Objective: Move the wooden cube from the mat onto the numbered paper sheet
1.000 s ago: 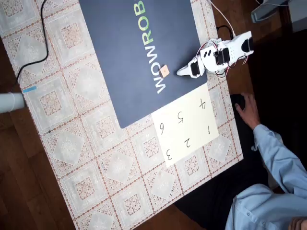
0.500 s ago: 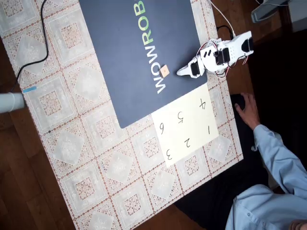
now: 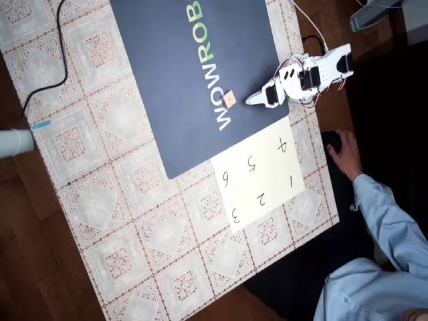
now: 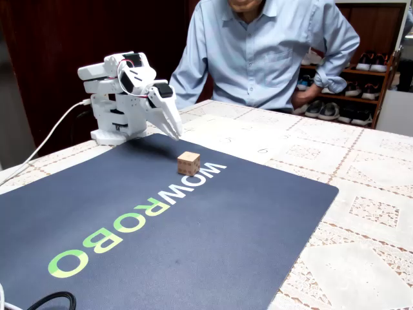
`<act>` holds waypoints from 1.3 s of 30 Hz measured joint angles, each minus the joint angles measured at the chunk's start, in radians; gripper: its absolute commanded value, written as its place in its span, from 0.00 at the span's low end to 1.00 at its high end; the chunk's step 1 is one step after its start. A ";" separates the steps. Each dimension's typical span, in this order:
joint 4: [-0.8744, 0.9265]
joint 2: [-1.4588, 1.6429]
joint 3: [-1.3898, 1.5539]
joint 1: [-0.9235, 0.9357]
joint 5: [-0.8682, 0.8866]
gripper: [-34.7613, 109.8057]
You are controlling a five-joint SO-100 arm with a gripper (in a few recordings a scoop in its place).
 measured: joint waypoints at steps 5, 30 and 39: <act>0.017 -0.150 -0.115 0.069 -0.015 0.49; -0.083 -1.404 -0.853 0.156 0.077 0.51; 0.133 -1.457 -0.919 0.026 -0.009 0.48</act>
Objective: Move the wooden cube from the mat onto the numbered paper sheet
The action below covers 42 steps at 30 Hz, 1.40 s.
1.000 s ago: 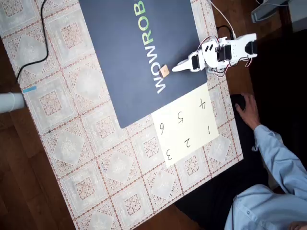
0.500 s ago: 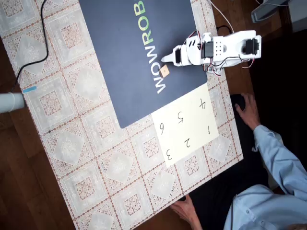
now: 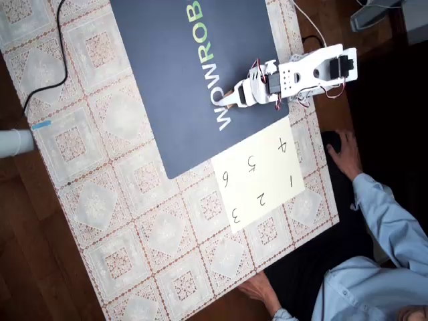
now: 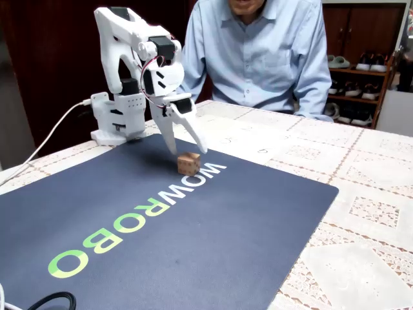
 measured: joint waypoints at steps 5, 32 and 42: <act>0.046 -0.035 -0.032 0.000 0.009 0.48; -0.034 -0.282 -0.173 0.040 -0.052 0.43; 0.003 -0.282 -0.192 0.006 -0.107 0.24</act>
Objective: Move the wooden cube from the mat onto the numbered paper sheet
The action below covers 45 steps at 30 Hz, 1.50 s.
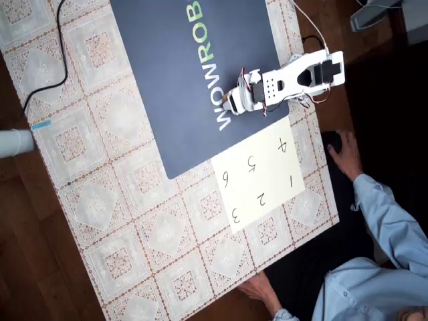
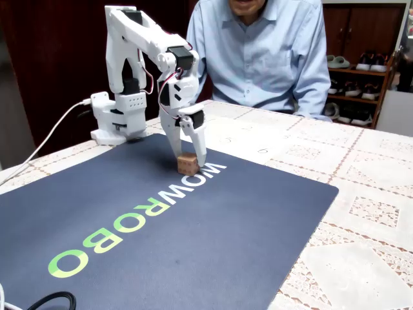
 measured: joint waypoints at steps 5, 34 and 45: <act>-0.017 0.006 0.008 -0.006 -0.038 0.24; -0.258 0.535 0.209 -1.209 0.291 0.24; -0.150 0.287 0.150 -1.378 0.357 0.24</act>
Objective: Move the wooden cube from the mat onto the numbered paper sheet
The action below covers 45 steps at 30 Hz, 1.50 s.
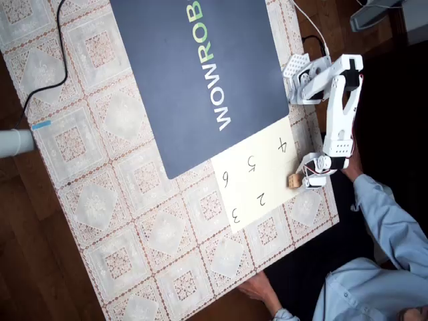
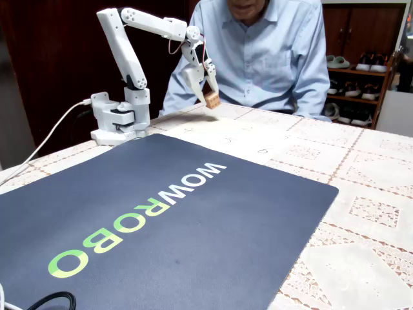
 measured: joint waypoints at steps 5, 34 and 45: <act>-0.009 -0.114 -0.017 0.026 0.017 0.24; 0.086 -0.354 -0.262 -0.014 0.041 0.41; 0.087 -0.270 -0.233 -0.018 0.067 0.47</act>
